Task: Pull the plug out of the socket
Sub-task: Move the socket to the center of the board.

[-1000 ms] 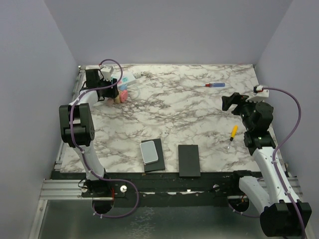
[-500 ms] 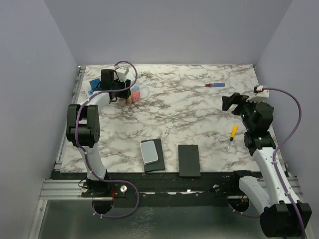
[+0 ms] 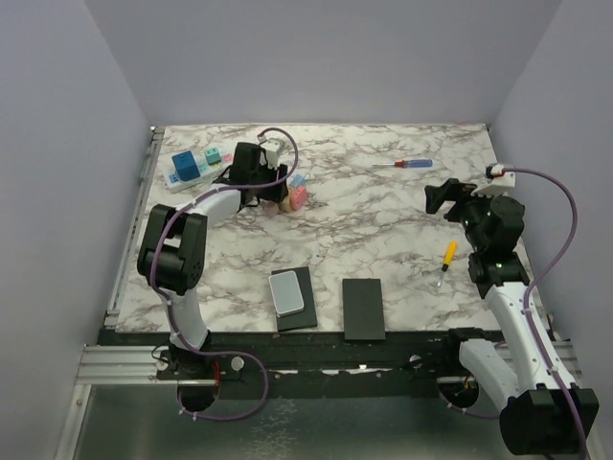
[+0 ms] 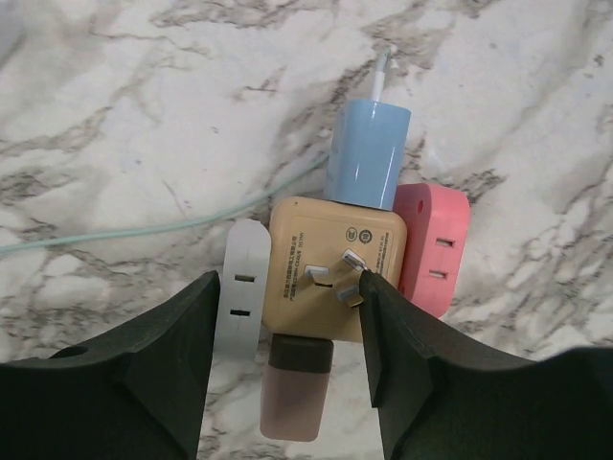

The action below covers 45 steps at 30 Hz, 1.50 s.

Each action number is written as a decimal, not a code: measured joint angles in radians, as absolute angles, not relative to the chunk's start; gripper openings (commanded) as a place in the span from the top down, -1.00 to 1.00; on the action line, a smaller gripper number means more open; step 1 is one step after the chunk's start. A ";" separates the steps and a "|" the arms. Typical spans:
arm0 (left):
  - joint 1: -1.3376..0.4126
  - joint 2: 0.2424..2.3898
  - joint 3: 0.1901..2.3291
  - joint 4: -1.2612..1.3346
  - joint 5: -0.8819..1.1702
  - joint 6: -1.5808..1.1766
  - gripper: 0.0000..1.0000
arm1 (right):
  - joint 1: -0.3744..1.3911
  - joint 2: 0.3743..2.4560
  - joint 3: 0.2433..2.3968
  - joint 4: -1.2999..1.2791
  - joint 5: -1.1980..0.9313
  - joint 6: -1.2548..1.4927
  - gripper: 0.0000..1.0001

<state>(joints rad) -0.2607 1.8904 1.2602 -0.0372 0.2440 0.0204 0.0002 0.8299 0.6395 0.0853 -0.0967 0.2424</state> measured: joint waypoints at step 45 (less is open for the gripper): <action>-0.517 1.602 0.906 0.123 0.332 -0.630 -0.71 | 0.358 1.038 0.640 0.067 -0.120 0.381 -0.75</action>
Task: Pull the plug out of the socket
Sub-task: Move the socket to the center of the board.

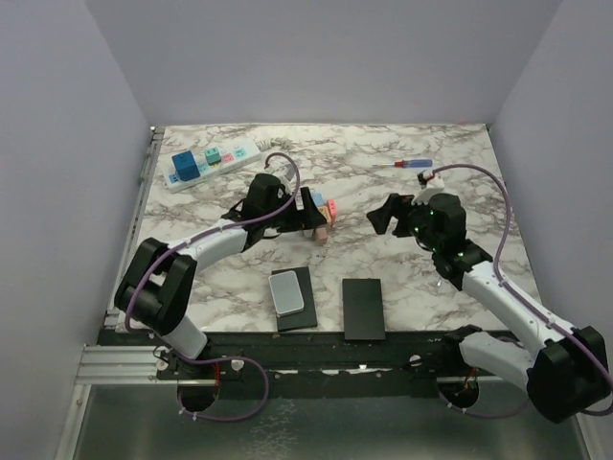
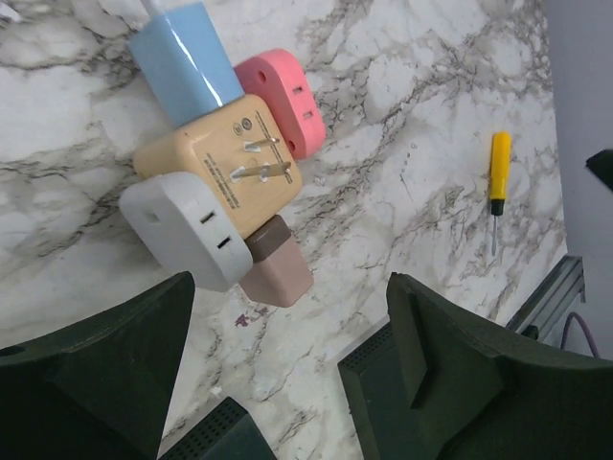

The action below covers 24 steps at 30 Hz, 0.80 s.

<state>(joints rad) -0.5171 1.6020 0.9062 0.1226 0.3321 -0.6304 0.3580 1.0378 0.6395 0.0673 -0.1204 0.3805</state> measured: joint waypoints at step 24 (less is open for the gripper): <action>-0.204 1.428 0.893 0.057 0.341 -0.510 -0.76 | 0.871 1.613 0.988 -0.012 0.375 0.568 -0.22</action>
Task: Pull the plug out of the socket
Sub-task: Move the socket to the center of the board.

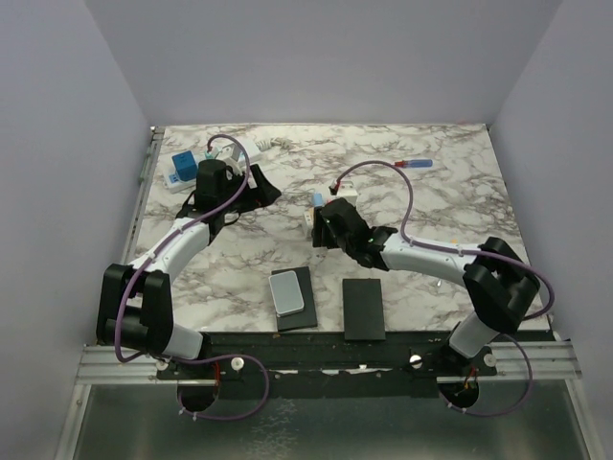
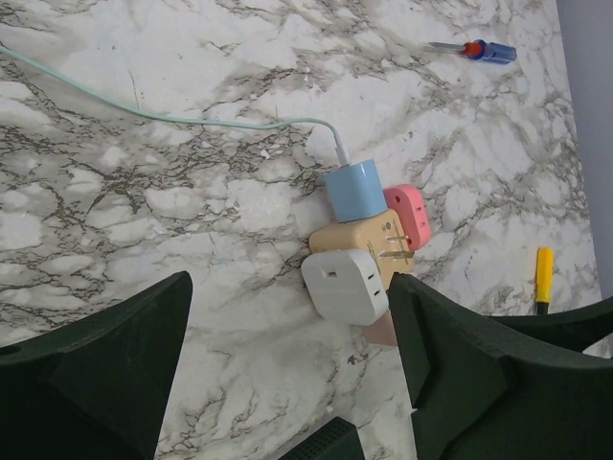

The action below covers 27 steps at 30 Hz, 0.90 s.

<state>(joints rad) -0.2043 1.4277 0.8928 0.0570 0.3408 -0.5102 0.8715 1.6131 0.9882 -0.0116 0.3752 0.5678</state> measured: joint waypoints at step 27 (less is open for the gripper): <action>-0.203 1.427 0.887 0.057 0.368 -0.511 -0.76 | 0.887 1.802 1.086 -0.096 0.482 0.566 0.23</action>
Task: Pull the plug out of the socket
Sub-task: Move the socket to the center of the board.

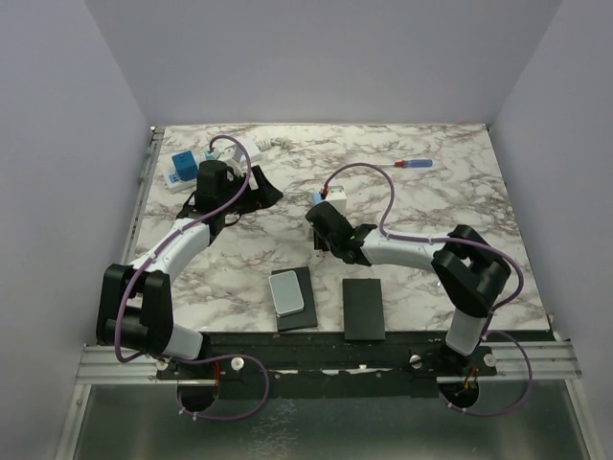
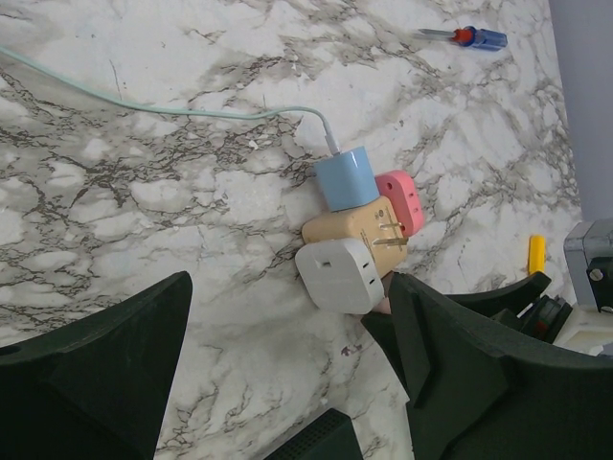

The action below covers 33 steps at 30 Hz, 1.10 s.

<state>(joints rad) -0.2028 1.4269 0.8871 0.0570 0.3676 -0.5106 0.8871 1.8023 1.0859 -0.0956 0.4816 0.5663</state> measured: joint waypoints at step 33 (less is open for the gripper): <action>-0.307 1.575 0.868 0.194 0.629 -0.588 -0.86 | 0.890 1.622 0.690 0.431 0.486 0.382 0.99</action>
